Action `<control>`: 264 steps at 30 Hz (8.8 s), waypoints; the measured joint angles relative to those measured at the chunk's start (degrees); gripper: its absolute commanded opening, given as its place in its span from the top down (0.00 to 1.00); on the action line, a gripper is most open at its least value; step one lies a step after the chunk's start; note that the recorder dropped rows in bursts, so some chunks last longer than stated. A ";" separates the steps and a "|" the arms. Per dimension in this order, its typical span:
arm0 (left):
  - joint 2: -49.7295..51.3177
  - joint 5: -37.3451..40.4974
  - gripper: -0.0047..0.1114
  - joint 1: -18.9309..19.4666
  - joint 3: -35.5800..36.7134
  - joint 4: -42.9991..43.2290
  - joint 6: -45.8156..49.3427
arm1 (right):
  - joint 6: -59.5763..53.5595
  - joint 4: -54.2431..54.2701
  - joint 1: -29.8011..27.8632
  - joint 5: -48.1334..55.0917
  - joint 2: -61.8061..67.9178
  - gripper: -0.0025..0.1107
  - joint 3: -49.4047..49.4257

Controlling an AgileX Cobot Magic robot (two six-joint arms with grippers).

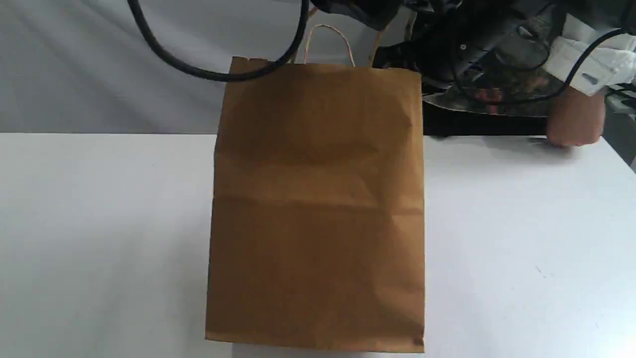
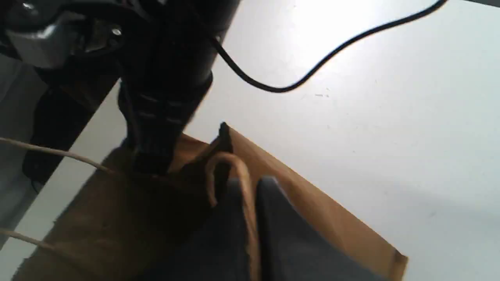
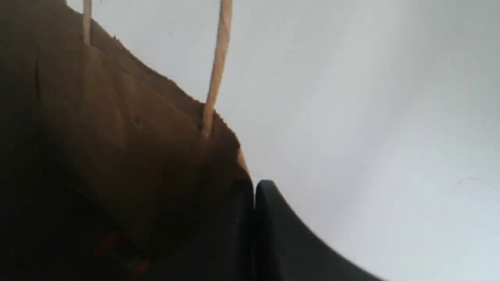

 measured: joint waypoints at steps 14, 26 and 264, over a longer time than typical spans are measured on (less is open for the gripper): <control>-4.92 1.64 0.96 -0.12 0.50 3.01 -4.19 | -0.24 -0.54 0.00 -3.31 -3.12 0.98 -2.73; -7.99 -5.82 0.96 -3.85 20.47 0.38 -2.85 | -1.74 -2.21 -1.34 -4.40 -3.12 0.98 -2.73; -99.09 -62.60 0.41 -3.94 118.00 26.05 -42.84 | 43.00 -45.02 16.69 -60.73 -127.29 0.71 126.55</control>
